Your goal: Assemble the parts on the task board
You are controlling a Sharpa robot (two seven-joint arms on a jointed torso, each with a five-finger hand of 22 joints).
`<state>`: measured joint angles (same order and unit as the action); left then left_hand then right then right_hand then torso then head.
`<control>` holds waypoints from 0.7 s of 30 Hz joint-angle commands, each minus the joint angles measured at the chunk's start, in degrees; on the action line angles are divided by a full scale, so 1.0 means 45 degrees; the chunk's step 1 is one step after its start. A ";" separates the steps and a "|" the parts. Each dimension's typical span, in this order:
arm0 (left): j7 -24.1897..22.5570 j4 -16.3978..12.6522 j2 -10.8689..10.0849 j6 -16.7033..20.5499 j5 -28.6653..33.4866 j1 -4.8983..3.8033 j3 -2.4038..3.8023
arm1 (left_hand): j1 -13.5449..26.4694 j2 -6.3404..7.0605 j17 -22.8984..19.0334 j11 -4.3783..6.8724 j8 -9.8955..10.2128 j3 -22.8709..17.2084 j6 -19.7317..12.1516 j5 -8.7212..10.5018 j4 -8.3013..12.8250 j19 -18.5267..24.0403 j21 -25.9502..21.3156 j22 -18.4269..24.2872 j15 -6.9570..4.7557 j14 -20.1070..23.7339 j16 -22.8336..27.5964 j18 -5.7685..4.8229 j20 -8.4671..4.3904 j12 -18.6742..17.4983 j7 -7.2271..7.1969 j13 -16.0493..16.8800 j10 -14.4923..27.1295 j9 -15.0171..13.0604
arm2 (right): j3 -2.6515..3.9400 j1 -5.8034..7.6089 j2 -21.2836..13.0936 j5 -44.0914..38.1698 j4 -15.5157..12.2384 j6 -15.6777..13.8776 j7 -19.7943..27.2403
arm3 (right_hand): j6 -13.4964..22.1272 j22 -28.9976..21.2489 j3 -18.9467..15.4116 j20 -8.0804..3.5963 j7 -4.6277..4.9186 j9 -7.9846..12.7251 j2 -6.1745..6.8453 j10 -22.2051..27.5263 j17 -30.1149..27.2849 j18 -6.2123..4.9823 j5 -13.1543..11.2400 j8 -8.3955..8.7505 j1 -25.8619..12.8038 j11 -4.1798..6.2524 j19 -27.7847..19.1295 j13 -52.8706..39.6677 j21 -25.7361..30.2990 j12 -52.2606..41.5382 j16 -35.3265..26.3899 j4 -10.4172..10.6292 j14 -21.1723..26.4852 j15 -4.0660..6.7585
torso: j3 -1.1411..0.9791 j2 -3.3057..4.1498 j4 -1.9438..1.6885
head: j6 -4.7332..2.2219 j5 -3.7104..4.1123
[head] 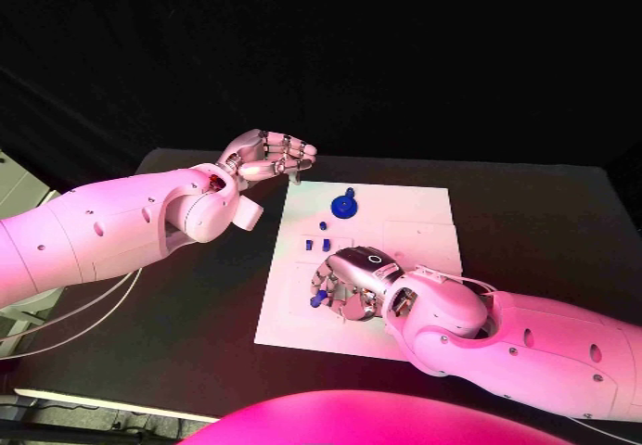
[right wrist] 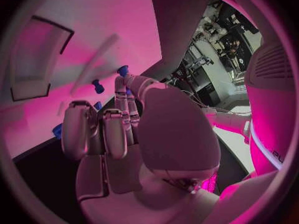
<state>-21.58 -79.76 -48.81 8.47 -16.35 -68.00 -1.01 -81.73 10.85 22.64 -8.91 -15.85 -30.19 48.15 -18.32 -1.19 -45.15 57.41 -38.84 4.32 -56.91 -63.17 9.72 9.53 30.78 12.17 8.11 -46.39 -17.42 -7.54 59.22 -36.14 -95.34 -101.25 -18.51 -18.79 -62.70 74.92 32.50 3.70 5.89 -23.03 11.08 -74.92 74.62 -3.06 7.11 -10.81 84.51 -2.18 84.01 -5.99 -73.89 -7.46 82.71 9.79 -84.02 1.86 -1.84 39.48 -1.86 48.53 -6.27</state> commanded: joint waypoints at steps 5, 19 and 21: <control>-0.0066 -0.0016 0.0033 -0.0195 0.0089 0.0001 0.0008 | 0.0058 -0.0133 -0.0018 0.0005 -0.0066 0.0032 -0.0085 -0.0042 0.0015 0.0072 -0.0065 0.0011 -0.0003 0.0068 0.0058 0.0183 0.0037 0.0070 0.0034 -0.0018 0.0131 0.0021 | -0.0022 -0.0037 0.0090 -0.0485 0.0079 0.0321 -0.0229 | -0.0109 0.2421 0.0061 -0.0061 0.0024 -0.1040 -0.0139 -0.0085 -0.0006 0.0087 0.0038 -0.0221 -0.0054 0.0007 0.0631 -0.0018 -0.0042 0.0086 0.0048 -0.0012 -0.0682 0.0075 | 0.0009 0.0002 -0.0009 | -0.0011 0.0041; -0.0056 -0.0028 0.0029 -0.0207 0.0089 0.0001 0.0008 | 0.0058 -0.0133 -0.0018 0.0005 -0.0066 0.0032 -0.0085 -0.0042 0.0015 0.0072 -0.0065 0.0011 -0.0003 0.0068 0.0058 0.0183 0.0037 0.0070 0.0034 -0.0018 0.0131 0.0021 | -0.0127 -0.0112 0.0381 -0.0447 0.0259 0.0522 -0.0145 | 0.0343 0.2419 -0.0076 0.0023 0.0112 -0.1107 0.0183 0.0175 0.0042 0.0066 0.0448 -0.0083 -0.0772 -0.0134 0.0592 -0.0015 0.0099 0.0519 0.0080 -0.0020 -0.0694 -0.0061 | 0.0022 -0.0002 -0.0012 | -0.0017 0.0062; -0.0054 -0.0032 0.0024 -0.0209 0.0089 0.0001 0.0008 | 0.0058 -0.0133 -0.0018 0.0005 -0.0066 0.0032 -0.0085 -0.0042 0.0015 0.0072 -0.0065 0.0011 -0.0003 0.0068 0.0058 0.0183 0.0037 0.0070 0.0034 -0.0018 0.0131 0.0021 | -0.0138 -0.0116 0.0380 -0.0425 0.0266 0.0526 -0.0141 | 0.0399 0.2422 -0.0109 0.0036 0.0128 -0.1096 0.0240 0.0198 0.0047 0.0066 0.0457 -0.0048 -0.0855 -0.0154 0.0591 -0.0019 0.0102 0.0560 0.0084 -0.0003 -0.0695 -0.0077 | 0.0017 -0.0003 -0.0015 | -0.0015 0.0061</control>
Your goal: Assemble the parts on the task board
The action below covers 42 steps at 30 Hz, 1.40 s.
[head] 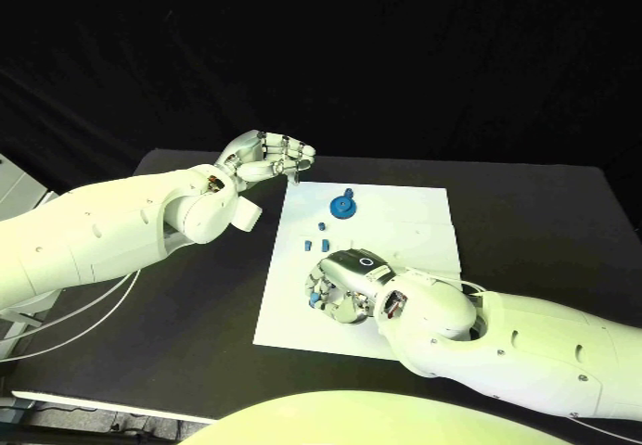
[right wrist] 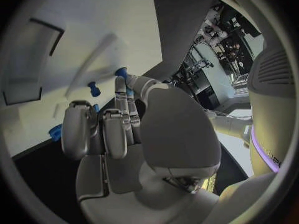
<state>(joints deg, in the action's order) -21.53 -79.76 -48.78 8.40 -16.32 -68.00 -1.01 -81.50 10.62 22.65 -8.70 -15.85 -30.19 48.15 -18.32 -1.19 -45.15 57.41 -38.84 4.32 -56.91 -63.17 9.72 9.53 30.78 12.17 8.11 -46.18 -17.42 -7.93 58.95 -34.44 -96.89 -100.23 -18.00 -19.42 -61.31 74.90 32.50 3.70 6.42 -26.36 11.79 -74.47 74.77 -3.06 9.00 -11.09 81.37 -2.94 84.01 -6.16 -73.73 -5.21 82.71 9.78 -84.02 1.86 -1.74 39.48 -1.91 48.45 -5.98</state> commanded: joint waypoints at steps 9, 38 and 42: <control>-0.0056 -0.0038 -0.0005 -0.0196 0.0083 0.0000 0.0008 | 0.0015 -0.0086 -0.0022 -0.0044 -0.0081 0.0038 -0.0097 -0.0043 0.0018 0.0077 -0.0068 0.0014 0.0000 0.0073 0.0056 0.0184 0.0040 0.0088 0.0035 -0.0021 0.0107 0.0023 | -0.0068 -0.0070 -0.0089 -0.0049 0.0012 0.0079 -0.0070 | 0.1117 0.2445 -0.0383 0.0101 0.0099 -0.0076 0.0661 0.0230 0.0023 0.0061 0.0001 0.0673 -0.0628 0.0013 0.0600 -0.0105 0.0077 0.0226 0.0093 0.0192 -0.0682 -0.0078 | -0.0020 -0.0003 0.0014 | -0.0013 -0.0013; -0.0032 -0.0058 -0.0097 -0.0233 0.0086 0.0006 -0.0014 | 0.0004 -0.0088 -0.0027 -0.0047 -0.0094 0.0036 -0.0123 -0.0046 0.0040 0.0082 -0.0066 0.0014 0.0001 0.0084 0.0056 0.0186 0.0041 0.0107 0.0036 -0.0026 0.0152 0.0028 | 0.0280 0.0855 -0.3723 0.5101 -0.2080 -0.2893 0.1679 | 0.1338 0.2738 -0.4424 -0.0089 0.0183 0.0760 0.0203 -0.1217 0.0109 0.0230 -0.0673 0.0230 0.0513 0.0172 0.0833 -0.2529 -0.0860 -0.1387 0.0080 0.1500 -0.0709 0.0066 | 0.0006 -0.0030 0.0050 | -0.0421 0.0784; -0.0028 -0.0149 -0.0199 -0.0181 0.0093 0.0012 -0.0030 | 0.0004 -0.0088 -0.0027 -0.0047 -0.0094 0.0036 -0.0123 -0.0046 0.0040 0.0082 -0.0066 0.0014 0.0001 0.0084 0.0056 0.0186 0.0041 0.0107 0.0036 -0.0026 0.0152 0.0028 | 0.0293 0.1095 -0.4829 0.6091 -0.2373 -0.2323 0.1359 | 0.0966 0.2797 -0.5208 -0.0236 -0.0296 0.0455 0.0009 -0.1529 0.0401 0.0259 -0.0136 -0.0528 -0.0638 0.0391 0.0890 -1.0993 -0.1146 -1.0159 0.0281 0.1272 -0.0812 0.0239 | -0.0009 -0.0031 0.0100 | -0.0481 0.1074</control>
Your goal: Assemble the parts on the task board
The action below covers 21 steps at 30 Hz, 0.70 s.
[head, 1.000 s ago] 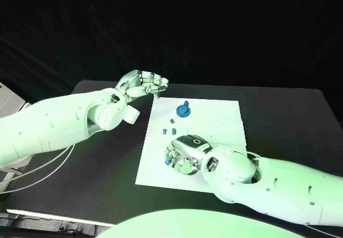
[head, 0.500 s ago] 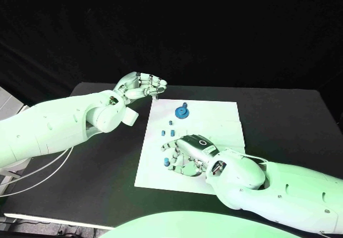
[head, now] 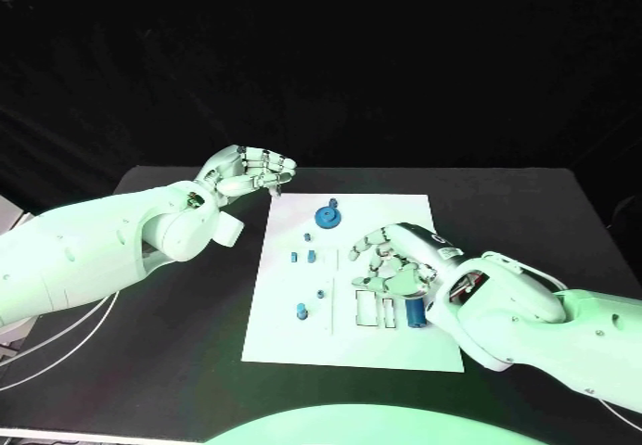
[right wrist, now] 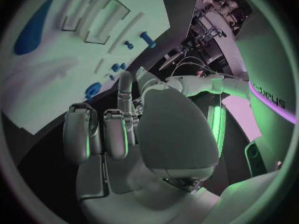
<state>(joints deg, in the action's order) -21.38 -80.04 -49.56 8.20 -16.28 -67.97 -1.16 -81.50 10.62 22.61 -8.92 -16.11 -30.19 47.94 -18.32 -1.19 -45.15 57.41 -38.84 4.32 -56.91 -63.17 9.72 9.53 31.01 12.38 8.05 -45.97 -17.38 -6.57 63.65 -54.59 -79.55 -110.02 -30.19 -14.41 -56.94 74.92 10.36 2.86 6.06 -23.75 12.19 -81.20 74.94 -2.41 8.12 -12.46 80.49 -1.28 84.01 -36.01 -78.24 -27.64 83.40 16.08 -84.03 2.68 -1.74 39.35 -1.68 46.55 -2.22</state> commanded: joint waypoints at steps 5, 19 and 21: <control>-0.0071 -0.0241 -0.0114 -0.0109 0.0092 0.0048 -0.0014 | 0.0049 -0.0084 -0.0018 -0.0004 -0.0042 0.0058 -0.0090 -0.0041 0.0017 0.0086 -0.0071 0.0018 0.0010 0.0084 0.0051 0.0180 0.0049 0.0074 -0.0008 -0.0013 0.0113 0.0022 | -0.0024 0.0168 -0.1766 0.2500 -0.0524 0.1267 -0.0624 | 0.0090 0.3025 -0.1408 0.0030 -0.0056 -0.0768 -0.0737 -0.1228 0.2029 0.0289 -0.0159 -0.0826 -0.1413 0.0051 0.1079 -1.0813 -0.1199 -1.2339 0.0943 0.0155 -0.1093 0.0038 | -0.0011 -0.0034 0.0121 | -0.0093 0.0586; -0.0131 -0.0685 -0.0291 -0.0149 0.0159 0.0193 -0.0019 | 0.0176 -0.0065 -0.0017 -0.0010 -0.0068 0.0120 -0.0125 -0.0038 -0.0054 0.0103 -0.0117 0.0049 0.0028 0.0084 0.0031 0.0176 0.0072 0.0120 -0.0008 -0.0015 0.0149 0.0028 | -0.0191 -0.0102 -0.3438 0.0813 -0.0919 0.2029 -0.2457 | 0.0049 0.3351 -0.2859 0.0039 -0.0130 -0.1156 -0.0662 -0.1957 0.3347 0.0536 -0.0394 -0.1155 -0.2334 0.0056 0.1331 -1.1998 -0.2614 -1.3858 0.1467 0.0202 -0.1326 0.0035 | -0.0011 -0.0029 0.0134 | -0.0091 0.1036; -0.0132 -0.0702 -0.0296 -0.0155 0.0173 0.0199 -0.0019 | 0.0176 -0.0065 -0.0017 -0.0010 -0.0068 0.0120 -0.0125 -0.0038 -0.0054 0.0103 -0.0117 0.0049 0.0028 0.0084 0.0031 0.0176 0.0072 0.0120 -0.0008 -0.0015 0.0149 0.0028 | -0.0197 -0.0202 -0.3395 0.0692 -0.0944 0.2066 -0.2621 | 0.0031 0.3351 -0.2968 0.0037 -0.0138 -0.1179 -0.0645 -0.1957 0.3347 0.0536 -0.0426 -0.1175 -0.2449 0.0061 0.1331 -1.1998 -0.2614 -1.3858 0.1467 0.0207 -0.1326 0.0038 | -0.0012 -0.0026 0.0119 | -0.0084 0.1052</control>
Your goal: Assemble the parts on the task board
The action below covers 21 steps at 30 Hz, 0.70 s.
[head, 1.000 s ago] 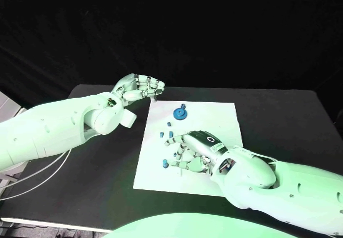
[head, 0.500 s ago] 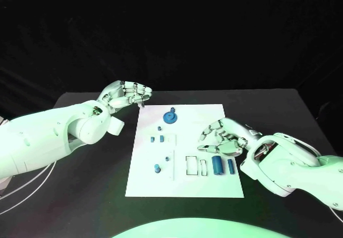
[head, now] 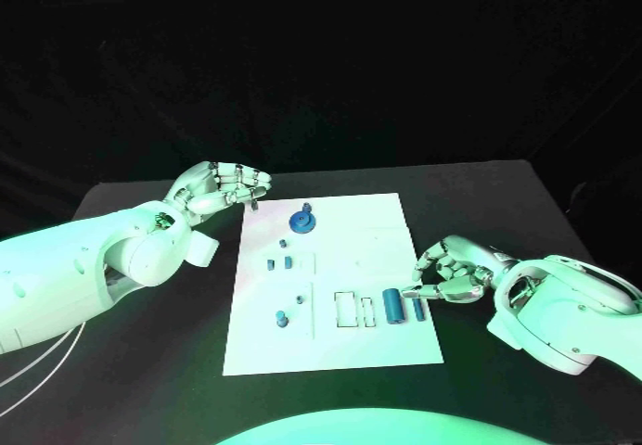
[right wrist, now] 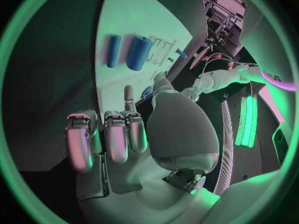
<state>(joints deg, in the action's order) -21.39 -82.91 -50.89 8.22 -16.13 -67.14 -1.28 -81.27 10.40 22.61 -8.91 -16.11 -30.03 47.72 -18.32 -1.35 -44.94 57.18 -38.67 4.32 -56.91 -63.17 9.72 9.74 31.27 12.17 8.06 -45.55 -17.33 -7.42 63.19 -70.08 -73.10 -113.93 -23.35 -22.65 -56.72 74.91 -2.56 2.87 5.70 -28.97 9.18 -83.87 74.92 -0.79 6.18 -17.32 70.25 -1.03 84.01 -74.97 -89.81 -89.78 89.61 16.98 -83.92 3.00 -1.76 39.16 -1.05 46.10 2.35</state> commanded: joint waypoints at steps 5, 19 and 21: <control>-0.0121 -0.0092 -0.0021 -0.0173 0.0156 0.0021 0.0009 | 0.0153 -0.0021 -0.0018 -0.0011 -0.0078 0.0093 -0.0081 -0.0041 -0.0039 0.0060 -0.0083 0.0021 0.0032 0.0086 0.0026 0.0176 0.0030 0.0075 0.0038 -0.0017 0.0067 0.0016 | -0.0018 -0.0381 0.0300 -0.0958 -0.0005 0.0640 -0.1150 | -0.0034 0.3354 -0.0318 0.0034 -0.0067 -0.0065 0.0086 -0.1363 0.3350 0.0176 -0.0052 -0.0125 -0.0481 0.0013 0.1331 -0.3341 -0.0043 -0.0048 0.0087 0.0016 -0.1351 -0.0028 | 0.0000 0.0025 -0.0044 | 0.0050 0.0054; -0.0082 -0.0074 -0.0046 -0.0215 0.0182 0.0035 0.0009 | 0.0153 -0.0021 -0.0018 -0.0011 -0.0078 0.0093 -0.0081 -0.0041 -0.0039 0.0060 -0.0083 0.0021 0.0032 0.0086 0.0026 0.0176 0.0030 0.0075 0.0038 -0.0017 0.0067 0.0016 | -0.0022 -0.0979 0.1264 -0.1520 0.0428 0.0568 -0.1754 | -0.0135 0.3354 -0.0534 0.0027 -0.0106 -0.0146 0.0113 -0.1363 0.3350 0.0176 -0.0088 -0.0218 -0.0872 0.0040 0.1331 -0.3341 -0.0043 -0.0048 0.0087 0.0019 -0.1351 -0.0013 | -0.0002 0.0016 -0.0021 | 0.0131 -0.0045; -0.0077 -0.0073 -0.0049 -0.0220 0.0182 0.0036 0.0009 | 0.0153 -0.0021 -0.0018 -0.0011 -0.0078 0.0093 -0.0081 -0.0041 -0.0039 0.0060 -0.0083 0.0021 0.0032 0.0086 0.0026 0.0176 0.0030 0.0075 0.0038 -0.0017 0.0067 0.0016 | -0.0022 -0.1017 0.1381 -0.1575 0.0505 0.0584 -0.1818 | -0.0135 0.3354 -0.0534 0.0027 -0.0106 -0.0146 0.0113 -0.1363 0.3350 0.0176 -0.0088 -0.0218 -0.0872 0.0040 0.1331 -0.3341 -0.0043 -0.0048 0.0087 0.0019 -0.1351 -0.0013 | -0.0001 0.0017 -0.0020 | 0.0139 -0.0054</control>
<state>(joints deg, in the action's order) -21.38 -83.10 -51.14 8.14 -15.73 -67.02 -1.28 -81.27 10.40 22.61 -8.91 -16.11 -29.79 47.72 -18.32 -1.58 -44.94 57.18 -38.62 4.32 -56.91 -63.17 9.72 9.74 31.27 12.17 8.07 -45.56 -17.34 -7.50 58.75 -64.09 -78.27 -111.82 -21.55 -29.32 -57.12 74.95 -4.66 2.87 5.29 -29.67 9.88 -83.86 74.91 -0.80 5.97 -17.96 66.87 -1.04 84.01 -74.95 -89.80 -89.78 89.82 17.07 -83.92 2.99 -1.74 39.25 -1.15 46.66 2.16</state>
